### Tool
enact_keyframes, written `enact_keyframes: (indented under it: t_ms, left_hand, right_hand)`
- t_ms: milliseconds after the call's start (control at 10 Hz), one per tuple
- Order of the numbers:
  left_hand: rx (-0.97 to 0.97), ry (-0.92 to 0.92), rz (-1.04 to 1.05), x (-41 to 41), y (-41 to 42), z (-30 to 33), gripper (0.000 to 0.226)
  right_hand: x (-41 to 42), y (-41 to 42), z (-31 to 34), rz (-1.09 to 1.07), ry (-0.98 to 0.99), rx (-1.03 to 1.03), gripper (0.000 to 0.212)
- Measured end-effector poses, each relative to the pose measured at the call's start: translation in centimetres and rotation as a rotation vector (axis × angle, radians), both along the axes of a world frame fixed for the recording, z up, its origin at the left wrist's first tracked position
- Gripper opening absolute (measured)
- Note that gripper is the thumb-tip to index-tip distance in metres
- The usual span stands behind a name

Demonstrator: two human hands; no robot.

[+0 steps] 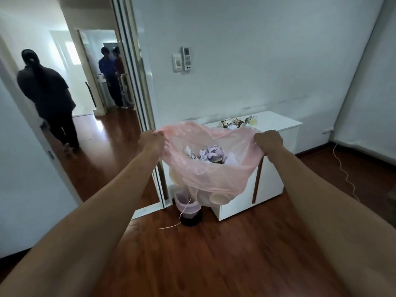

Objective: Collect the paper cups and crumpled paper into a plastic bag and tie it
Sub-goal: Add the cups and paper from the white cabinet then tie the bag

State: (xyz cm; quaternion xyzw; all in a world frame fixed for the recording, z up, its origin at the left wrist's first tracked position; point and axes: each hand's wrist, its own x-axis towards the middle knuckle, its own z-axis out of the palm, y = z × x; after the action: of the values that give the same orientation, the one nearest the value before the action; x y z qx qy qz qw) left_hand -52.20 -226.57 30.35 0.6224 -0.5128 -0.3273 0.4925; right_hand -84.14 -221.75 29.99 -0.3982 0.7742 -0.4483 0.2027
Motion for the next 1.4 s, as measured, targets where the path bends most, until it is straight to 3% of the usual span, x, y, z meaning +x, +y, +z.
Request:
enact_keyframes:
  t_ms: [200,400,700,800,1000,1200,1400]
  left_hand:
    - [0.025,0.013,-0.011,-7.5,-11.5,-1.0,0.030]
    - [0.029,0.079,0.068,-14.1,-21.1,-1.4,0.011]
    - [0.058,0.105,0.119,-18.3,-34.2,-5.0,0.011]
    - [0.071,0.101,0.103,-19.3,-38.7,-6.5,0.011]
    - [0.112,0.137,0.025,-20.8,-48.1,-7.9,0.015]
    - [0.198,0.115,0.060,-21.9,-53.8,-11.7,0.021]
    - [0.204,0.153,0.122,-23.0,-56.6,-14.3,0.021]
  right_hand:
    - [-6.7,-10.9,0.1,0.041,-0.073,0.024,0.011]
    - [-12.5,-21.2,0.8,0.072,-0.080,0.033,0.020]
    - [-17.6,-36.8,-2.8,0.164,0.065,0.026,0.024]
    - [-18.1,-41.8,-4.0,0.200,0.069,0.049,0.014]
    - [-19.3,-51.6,-5.0,0.208,0.065,0.091,0.016]
    - [-21.2,-58.1,-8.1,0.195,-0.071,0.151,0.014]
    - [-23.4,-61.0,-11.6,0.254,-0.350,0.209,0.012]
